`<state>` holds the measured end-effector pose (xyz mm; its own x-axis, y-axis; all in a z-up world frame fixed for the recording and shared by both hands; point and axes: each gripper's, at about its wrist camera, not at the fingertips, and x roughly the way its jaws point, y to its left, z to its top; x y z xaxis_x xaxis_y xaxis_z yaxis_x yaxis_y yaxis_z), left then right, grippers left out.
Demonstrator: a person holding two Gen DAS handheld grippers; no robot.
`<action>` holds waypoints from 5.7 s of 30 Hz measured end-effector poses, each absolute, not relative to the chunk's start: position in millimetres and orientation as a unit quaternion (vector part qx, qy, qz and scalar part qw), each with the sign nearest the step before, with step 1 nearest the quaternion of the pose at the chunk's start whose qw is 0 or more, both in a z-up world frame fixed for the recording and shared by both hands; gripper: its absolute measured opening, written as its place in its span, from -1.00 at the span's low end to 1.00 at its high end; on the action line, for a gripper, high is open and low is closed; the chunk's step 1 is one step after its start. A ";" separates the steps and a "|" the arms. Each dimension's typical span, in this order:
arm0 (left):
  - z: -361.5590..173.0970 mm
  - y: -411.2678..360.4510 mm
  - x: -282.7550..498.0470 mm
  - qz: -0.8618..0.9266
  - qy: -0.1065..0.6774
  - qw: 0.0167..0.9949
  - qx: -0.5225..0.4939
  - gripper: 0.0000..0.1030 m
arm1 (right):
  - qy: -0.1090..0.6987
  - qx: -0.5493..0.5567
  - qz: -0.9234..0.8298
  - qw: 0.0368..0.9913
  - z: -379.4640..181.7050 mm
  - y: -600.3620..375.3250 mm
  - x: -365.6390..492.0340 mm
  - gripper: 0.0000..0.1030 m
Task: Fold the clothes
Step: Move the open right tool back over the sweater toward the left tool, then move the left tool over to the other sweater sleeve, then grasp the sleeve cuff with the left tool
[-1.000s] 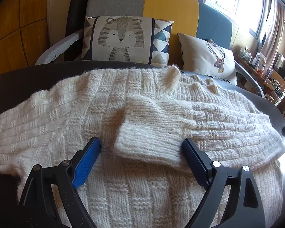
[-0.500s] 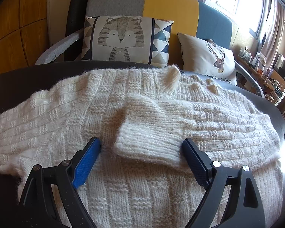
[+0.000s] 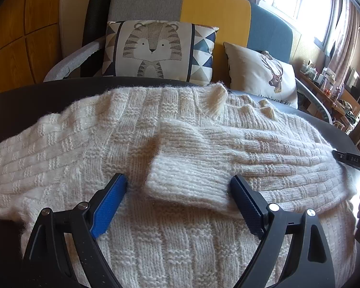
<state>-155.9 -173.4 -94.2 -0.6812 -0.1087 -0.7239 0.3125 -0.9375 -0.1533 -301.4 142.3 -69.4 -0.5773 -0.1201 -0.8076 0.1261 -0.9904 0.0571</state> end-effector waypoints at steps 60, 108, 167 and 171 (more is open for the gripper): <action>-106.6 -177.1 -143.8 -0.917 0.157 0.103 0.352 0.76 | 0.038 0.456 -0.852 0.254 -73.4 -51.4 -339.2 -0.95; -82.8 -209.0 -108.5 -0.906 0.183 0.076 0.374 0.76 | -0.178 0.456 -0.804 0.338 -88.8 -2.7 -230.6 -0.99; -118.6 -545.7 72.9 -0.754 0.546 0.318 0.178 -0.82 | -0.121 0.426 -0.841 0.312 -79.5 -13.7 -212.5 -0.98; -86.1 -537.9 62.0 -0.786 0.514 0.303 0.160 -0.83 | -0.125 0.426 -0.840 0.313 -79.3 -13.6 -212.9 -0.98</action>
